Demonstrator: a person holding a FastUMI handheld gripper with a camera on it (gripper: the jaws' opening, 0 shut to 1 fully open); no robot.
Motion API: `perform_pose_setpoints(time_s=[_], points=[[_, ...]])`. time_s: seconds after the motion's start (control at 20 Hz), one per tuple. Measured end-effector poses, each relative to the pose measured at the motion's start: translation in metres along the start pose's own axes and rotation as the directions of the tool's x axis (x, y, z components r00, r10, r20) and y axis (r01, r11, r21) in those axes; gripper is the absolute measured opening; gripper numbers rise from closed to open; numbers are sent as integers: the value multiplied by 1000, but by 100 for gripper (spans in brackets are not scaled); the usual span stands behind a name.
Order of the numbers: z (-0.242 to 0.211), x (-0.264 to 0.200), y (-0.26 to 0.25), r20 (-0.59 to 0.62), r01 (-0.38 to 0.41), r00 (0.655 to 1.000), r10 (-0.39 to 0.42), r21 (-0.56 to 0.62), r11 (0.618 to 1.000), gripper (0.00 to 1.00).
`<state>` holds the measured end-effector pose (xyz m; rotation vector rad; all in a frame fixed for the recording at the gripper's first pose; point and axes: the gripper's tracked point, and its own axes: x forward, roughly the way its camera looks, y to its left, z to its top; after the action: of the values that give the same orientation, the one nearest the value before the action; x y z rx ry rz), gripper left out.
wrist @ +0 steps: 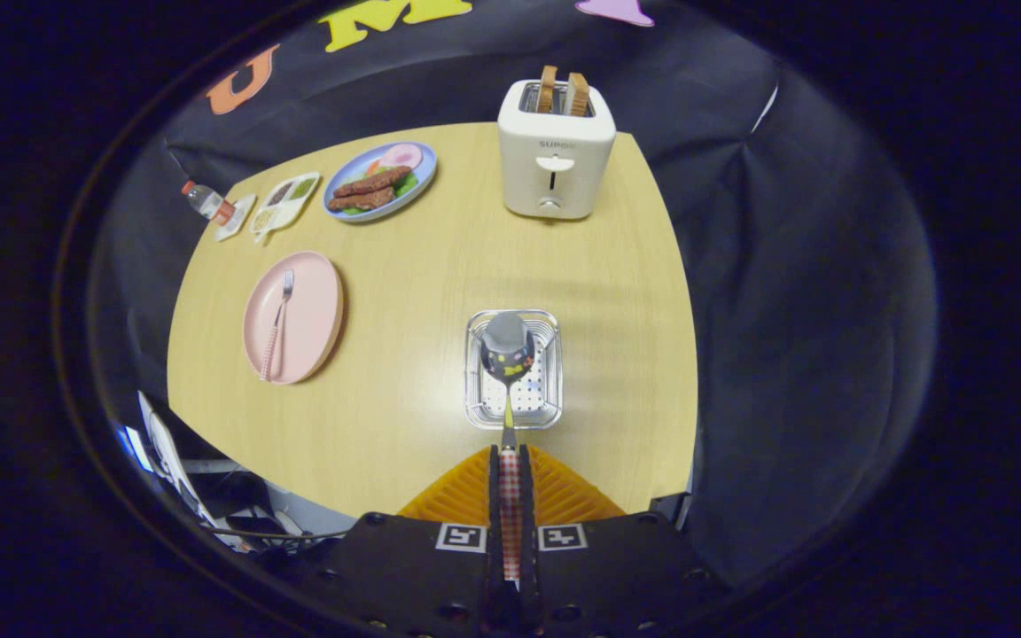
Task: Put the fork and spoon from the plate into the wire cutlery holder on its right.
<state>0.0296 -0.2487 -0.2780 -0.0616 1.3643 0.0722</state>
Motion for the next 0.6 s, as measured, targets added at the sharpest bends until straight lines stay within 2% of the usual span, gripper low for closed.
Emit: perform_pose_setpoints(time_s=[0.3,0.6], points=[[2,17,7,-181,19,983,-19,-1,1000,7],[14,36,2,-280,62,958,-58,6,998,7]])
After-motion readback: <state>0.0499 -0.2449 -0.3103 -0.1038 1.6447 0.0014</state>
